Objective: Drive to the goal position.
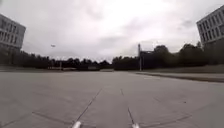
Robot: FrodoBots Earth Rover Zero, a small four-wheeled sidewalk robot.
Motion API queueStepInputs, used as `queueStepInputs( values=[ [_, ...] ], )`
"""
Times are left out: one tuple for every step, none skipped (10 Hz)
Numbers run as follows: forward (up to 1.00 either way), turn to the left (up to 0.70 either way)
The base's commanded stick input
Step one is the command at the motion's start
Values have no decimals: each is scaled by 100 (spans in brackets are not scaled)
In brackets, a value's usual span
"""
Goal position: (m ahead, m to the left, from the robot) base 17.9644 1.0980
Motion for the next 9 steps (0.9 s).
queueStepInputs(
  values=[
    [70, 0],
    [70, 0],
    [70, 0],
    [70, 0],
    [70, 0],
    [70, 0],
    [70, 0],
    [70, 0],
    [70, 0]
  ],
)
